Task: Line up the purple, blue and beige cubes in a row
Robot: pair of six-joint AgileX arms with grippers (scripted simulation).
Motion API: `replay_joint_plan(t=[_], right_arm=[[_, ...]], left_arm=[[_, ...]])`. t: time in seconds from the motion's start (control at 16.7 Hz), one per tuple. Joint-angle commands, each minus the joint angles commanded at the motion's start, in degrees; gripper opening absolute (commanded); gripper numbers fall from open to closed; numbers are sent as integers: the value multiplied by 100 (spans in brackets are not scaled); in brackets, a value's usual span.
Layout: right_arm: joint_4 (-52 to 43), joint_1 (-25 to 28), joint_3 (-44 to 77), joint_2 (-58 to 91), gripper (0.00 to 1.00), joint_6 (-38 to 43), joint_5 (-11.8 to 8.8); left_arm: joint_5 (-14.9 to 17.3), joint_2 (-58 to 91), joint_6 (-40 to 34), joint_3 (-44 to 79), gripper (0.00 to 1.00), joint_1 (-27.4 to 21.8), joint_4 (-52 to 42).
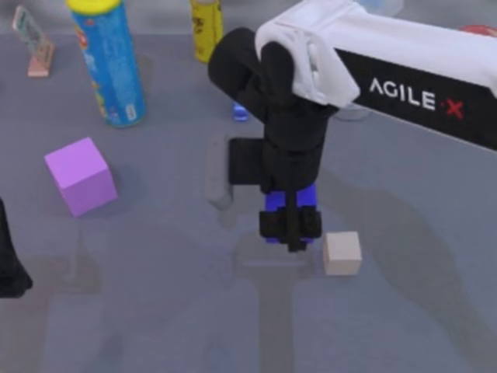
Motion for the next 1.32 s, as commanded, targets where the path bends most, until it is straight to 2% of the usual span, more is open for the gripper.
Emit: replay_joint_plan(t=[0.42, 0.72, 1.32], right_arm=[[1237, 21, -955, 256, 0, -26, 5], [1391, 18, -1089, 299, 0, -25, 5], [1391, 18, -1089, 299, 75, -25, 5]], left_arm=[[0, 0, 0, 0, 100, 0, 0], [0, 0, 0, 0, 100, 0, 0], [0, 0, 0, 0, 100, 0, 0]])
